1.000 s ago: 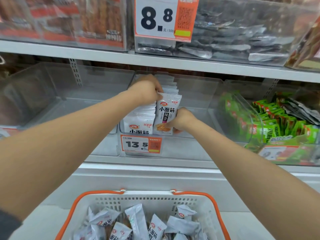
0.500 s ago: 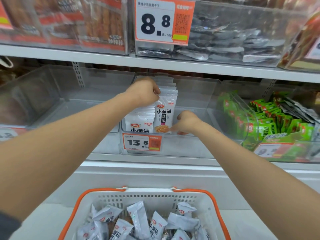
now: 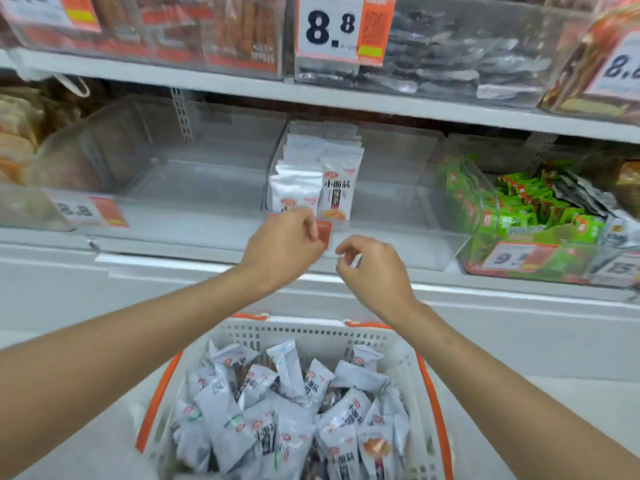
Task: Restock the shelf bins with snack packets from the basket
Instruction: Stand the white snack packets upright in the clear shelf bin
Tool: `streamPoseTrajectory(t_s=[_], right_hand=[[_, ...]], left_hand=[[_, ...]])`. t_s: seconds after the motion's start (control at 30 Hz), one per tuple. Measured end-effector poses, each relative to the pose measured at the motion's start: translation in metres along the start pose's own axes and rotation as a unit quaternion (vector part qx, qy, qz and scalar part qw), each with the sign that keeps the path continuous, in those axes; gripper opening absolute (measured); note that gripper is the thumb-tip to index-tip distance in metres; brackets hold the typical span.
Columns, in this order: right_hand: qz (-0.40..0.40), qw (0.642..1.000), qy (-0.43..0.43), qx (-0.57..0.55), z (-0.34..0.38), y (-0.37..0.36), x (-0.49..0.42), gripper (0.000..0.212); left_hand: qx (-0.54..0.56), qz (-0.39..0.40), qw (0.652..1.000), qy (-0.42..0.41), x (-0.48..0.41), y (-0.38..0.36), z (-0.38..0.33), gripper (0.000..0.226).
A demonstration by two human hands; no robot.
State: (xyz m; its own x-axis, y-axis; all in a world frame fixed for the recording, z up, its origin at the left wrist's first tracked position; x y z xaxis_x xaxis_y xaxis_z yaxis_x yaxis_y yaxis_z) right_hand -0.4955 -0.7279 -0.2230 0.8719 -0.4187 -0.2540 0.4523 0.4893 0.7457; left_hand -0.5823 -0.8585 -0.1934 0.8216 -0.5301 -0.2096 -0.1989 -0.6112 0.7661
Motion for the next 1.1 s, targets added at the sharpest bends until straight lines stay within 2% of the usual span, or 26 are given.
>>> streamPoseTrajectory(t_s=[0.1,0.2,0.33,0.43,0.57,0.67,0.77,0.83,0.9,0.93,1.0,1.1], right_hand=[[0.144,0.987,-0.066,0.018,-0.022,-0.037,0.025,0.017],[0.306,0.941,-0.141,0.026,-0.054,-0.075,0.043,0.015],[0.434,0.877,-0.169,0.117,-0.106,-0.111,0.071,0.028],[0.513,0.822,-0.137,0.208,-0.141,-0.132,0.098,0.038],[0.552,0.792,-0.137,0.223,-0.162,-0.162,0.137,0.049],[0.523,0.799,-0.065,0.291,-0.161,-0.176,0.155,0.033],[0.512,0.790,-0.022,0.338,-0.159,-0.179,0.159,0.030],[0.522,0.799,-0.033,0.298,-0.149,-0.173,0.150,0.026],[0.523,0.824,-0.063,0.210,-0.129,-0.157,0.131,0.016],[0.511,0.839,-0.061,0.177,-0.116,-0.145,0.116,0.013],[0.463,0.876,-0.054,0.124,-0.086,-0.111,0.084,0.031],[0.367,0.927,-0.072,0.015,-0.053,-0.061,0.049,0.024]], left_hand=[[-0.003,0.152,0.987,0.054,0.037,-0.036,0.039,0.016],[-0.047,0.253,0.963,0.086,0.061,-0.065,0.083,0.032],[-0.100,0.285,0.949,0.087,0.066,-0.078,0.108,0.024],[-0.104,0.294,0.947,0.077,0.068,-0.080,0.110,0.018],[-0.133,0.343,0.927,0.076,0.079,-0.083,0.117,0.017],[-0.138,0.358,0.921,0.074,0.083,-0.085,0.117,0.017],[-0.137,0.360,0.920,0.073,0.082,-0.085,0.116,0.014],[-0.135,0.361,0.920,0.078,0.080,-0.085,0.118,0.012],[-0.128,0.361,0.919,0.093,0.078,-0.085,0.121,0.010],[-0.125,0.360,0.919,0.099,0.077,-0.085,0.123,0.016],[-0.119,0.370,0.915,0.105,0.074,-0.083,0.123,0.042],[-0.019,0.422,0.899,0.117,0.075,-0.075,0.111,0.083]])
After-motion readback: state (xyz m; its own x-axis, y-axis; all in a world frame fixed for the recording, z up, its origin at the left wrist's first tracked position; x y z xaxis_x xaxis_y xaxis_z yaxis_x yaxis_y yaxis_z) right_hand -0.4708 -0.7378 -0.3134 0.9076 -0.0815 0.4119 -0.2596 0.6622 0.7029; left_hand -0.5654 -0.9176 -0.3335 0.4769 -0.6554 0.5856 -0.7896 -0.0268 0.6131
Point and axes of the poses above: each hand's wrist, its own x-axis away from the middle knuckle, its own y-axis out of the back of the hand, z = x × y, the point moved 2 cm from there along -x, towards the middle knuckle, and after that the axes turned 5 degrees about -x, right-handed, at the moved point
